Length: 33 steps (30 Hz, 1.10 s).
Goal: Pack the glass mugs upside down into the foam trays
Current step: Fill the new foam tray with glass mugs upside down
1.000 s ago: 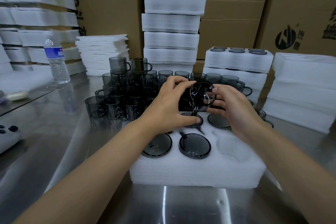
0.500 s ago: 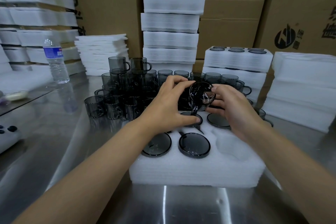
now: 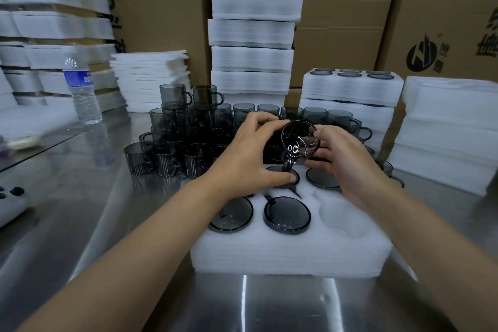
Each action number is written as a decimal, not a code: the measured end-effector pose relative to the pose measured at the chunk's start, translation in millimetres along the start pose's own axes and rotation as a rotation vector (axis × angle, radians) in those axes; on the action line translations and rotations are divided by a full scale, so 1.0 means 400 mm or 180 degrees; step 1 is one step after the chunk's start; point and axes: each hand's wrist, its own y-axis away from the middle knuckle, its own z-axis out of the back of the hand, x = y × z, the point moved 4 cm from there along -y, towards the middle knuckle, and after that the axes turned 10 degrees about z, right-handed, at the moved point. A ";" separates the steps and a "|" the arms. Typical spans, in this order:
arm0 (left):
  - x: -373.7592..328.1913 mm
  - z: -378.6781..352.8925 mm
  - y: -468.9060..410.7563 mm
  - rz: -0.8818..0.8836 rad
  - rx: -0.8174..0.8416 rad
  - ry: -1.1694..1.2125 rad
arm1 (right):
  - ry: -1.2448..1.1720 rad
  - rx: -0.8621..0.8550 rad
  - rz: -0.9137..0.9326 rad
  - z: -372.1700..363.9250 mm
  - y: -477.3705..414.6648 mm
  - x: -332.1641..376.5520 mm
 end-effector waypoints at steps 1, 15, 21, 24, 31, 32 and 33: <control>0.000 0.000 0.000 0.0000 0.0001 0.0006 | -0.0003 -0.0006 0.0002 0.000 0.000 0.000; 0.007 -0.003 -0.001 0.0015 -0.0002 0.0081 | 0.0032 -0.0014 0.0023 0.005 -0.004 -0.010; 0.008 0.006 -0.005 -0.0035 -0.0321 0.0190 | -0.0147 -0.0209 -0.0036 0.014 -0.004 -0.007; 0.009 0.014 -0.004 -0.0031 -0.0596 0.0302 | -0.0033 -0.0167 -0.0013 0.016 0.000 -0.006; 0.017 0.040 0.000 0.0119 -0.1191 0.0860 | 0.0089 0.0512 0.0138 -0.019 0.023 0.019; 0.017 0.044 0.001 0.0107 -0.1278 0.0868 | 0.0126 0.0602 0.0178 -0.022 0.026 0.023; 0.018 0.047 0.003 0.0095 -0.1352 0.0873 | 0.0179 0.0678 0.0231 -0.024 0.028 0.026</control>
